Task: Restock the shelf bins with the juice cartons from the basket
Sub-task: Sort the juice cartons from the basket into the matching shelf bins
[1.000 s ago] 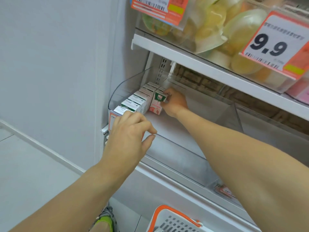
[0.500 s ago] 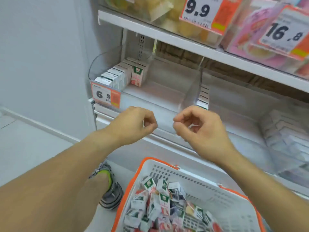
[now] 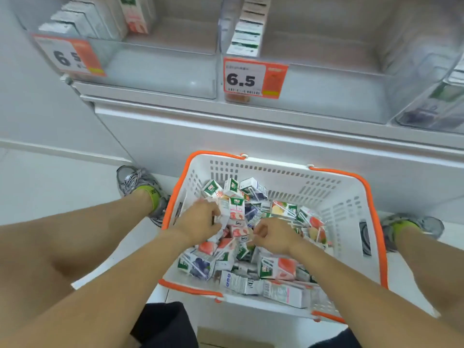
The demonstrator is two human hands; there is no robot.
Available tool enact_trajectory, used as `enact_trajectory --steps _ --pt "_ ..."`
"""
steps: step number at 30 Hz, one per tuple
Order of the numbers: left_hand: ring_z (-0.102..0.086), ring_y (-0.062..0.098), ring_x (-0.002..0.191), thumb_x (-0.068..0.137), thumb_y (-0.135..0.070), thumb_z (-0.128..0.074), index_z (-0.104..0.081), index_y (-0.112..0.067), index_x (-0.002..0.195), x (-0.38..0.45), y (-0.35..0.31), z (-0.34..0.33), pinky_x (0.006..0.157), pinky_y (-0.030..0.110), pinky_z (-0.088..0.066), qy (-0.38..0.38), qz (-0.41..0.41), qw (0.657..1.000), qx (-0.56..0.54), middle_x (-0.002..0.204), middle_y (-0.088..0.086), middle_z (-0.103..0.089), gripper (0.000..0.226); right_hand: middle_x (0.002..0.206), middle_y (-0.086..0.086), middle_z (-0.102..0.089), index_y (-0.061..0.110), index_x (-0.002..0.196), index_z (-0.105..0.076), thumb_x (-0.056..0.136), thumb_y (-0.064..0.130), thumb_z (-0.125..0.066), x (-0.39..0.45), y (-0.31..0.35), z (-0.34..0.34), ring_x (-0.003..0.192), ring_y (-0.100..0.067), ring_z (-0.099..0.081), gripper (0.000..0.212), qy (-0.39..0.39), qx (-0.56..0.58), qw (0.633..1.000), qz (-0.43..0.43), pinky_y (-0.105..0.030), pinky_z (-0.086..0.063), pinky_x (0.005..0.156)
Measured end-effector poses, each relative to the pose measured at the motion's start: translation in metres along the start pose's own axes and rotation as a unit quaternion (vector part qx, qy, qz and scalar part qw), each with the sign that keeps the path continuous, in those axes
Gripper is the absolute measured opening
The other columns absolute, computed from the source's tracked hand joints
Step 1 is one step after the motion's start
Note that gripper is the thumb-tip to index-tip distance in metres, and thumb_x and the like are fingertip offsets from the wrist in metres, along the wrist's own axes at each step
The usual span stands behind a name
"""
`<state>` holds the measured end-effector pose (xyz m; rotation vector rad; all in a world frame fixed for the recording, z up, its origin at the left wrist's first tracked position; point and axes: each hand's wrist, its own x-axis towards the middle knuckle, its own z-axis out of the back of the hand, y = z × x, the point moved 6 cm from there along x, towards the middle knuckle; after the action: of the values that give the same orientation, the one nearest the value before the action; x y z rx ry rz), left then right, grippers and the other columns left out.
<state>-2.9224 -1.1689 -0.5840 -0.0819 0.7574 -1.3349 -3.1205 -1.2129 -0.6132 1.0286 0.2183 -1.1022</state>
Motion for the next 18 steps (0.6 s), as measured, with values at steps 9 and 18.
enact_trajectory --steps 9,18 --pt "-0.057 0.028 0.116 0.091 -0.035 -0.067 -0.037 -0.012 0.145 0.022 -0.005 -0.03 0.099 0.037 -0.044 -0.028 0.067 0.997 -0.006 0.143 0.014 -0.043 0.065 0.126 0.002 -0.049 0.028 0.12 -0.067 0.066 0.033 -0.092 -0.007 -0.023 -0.008 0.122 -0.027 -0.05 0.06 0.163 -0.147 0.975 -0.029 -0.04 -0.043 0.105" --pt "-0.063 0.025 0.086 0.085 -0.021 -0.071 -0.054 -0.006 0.124 0.033 -0.008 -0.03 0.073 0.034 -0.052 -0.085 0.136 0.987 -0.032 0.112 0.014 -0.066 0.045 0.134 -0.002 -0.044 0.021 0.127 -0.055 0.079 0.031 -0.083 -0.013 -0.029 0.006 0.121 -0.027 -0.049 0.056 0.124 -0.114 0.986 -0.014 -0.037 -0.042 0.102"
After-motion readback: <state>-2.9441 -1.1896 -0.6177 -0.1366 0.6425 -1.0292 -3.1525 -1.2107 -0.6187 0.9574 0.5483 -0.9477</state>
